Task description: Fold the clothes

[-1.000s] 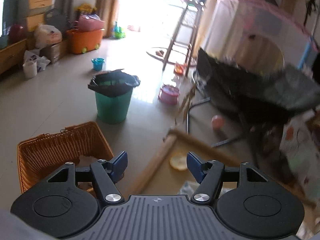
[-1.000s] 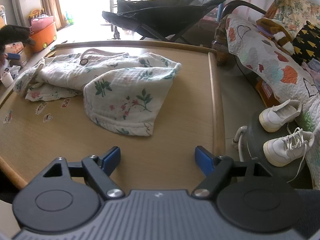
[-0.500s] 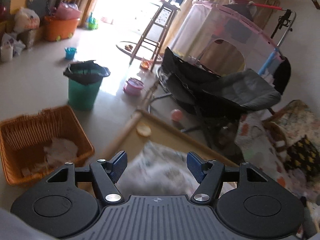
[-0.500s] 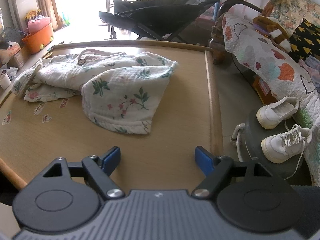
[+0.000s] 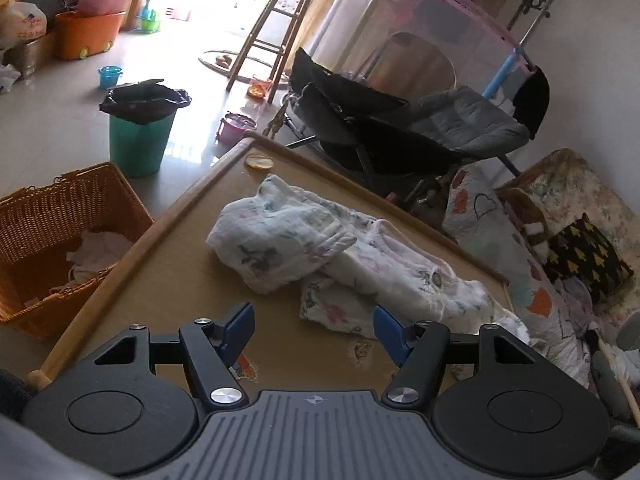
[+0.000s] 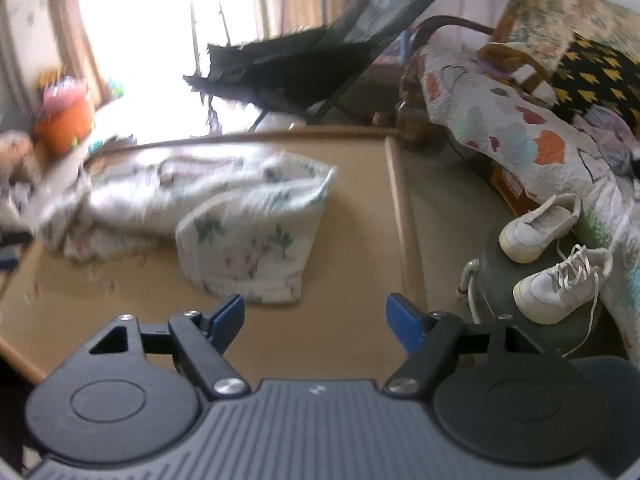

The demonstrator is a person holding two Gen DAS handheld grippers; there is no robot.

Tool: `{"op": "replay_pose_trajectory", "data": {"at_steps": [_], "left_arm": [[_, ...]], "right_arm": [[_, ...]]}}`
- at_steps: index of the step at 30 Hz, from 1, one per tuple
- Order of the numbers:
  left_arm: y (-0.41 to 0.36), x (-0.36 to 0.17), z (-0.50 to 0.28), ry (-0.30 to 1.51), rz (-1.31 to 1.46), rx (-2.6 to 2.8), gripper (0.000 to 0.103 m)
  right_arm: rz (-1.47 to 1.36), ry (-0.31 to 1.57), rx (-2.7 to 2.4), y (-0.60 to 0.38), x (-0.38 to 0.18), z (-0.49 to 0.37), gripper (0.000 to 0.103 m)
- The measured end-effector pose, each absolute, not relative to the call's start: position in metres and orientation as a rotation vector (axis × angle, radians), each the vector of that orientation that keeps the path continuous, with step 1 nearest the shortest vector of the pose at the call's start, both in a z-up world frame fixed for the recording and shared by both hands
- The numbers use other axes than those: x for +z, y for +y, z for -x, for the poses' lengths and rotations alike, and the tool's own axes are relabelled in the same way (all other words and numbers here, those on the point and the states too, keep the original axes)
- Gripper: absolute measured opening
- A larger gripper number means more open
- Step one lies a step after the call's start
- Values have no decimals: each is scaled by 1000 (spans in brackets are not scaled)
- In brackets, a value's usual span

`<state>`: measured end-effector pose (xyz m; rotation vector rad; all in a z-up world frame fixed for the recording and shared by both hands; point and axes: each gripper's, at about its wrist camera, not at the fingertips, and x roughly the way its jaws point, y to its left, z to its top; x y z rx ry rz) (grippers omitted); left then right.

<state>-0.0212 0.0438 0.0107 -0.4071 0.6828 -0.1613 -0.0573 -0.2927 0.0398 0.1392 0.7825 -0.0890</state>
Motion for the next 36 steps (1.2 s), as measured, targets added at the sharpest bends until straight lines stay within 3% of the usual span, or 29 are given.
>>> {"op": "replay_pose_trajectory", "data": {"at_steps": [4, 12, 15, 20, 23, 26, 36], "left_arm": [[49, 7, 14, 683, 431, -158, 68], [50, 17, 14, 664, 369, -144, 68], [49, 20, 14, 668, 362, -163, 68], [54, 19, 13, 677, 398, -156, 68], [58, 17, 13, 680, 428, -148, 68], [58, 16, 12, 684, 440, -142, 68], [61, 15, 11, 689, 492, -125, 68]], "right_arm": [[-208, 731, -100, -306, 50, 53, 68], [-256, 778, -102, -305, 31, 26, 63], [-205, 806, -91, -292, 24, 20, 52], [-147, 837, -107, -280, 13, 12, 18], [-117, 830, -92, -276, 10, 14, 10], [-84, 823, -80, -273, 12, 16, 4], [-45, 747, -110, -291, 54, 17, 2]]}}
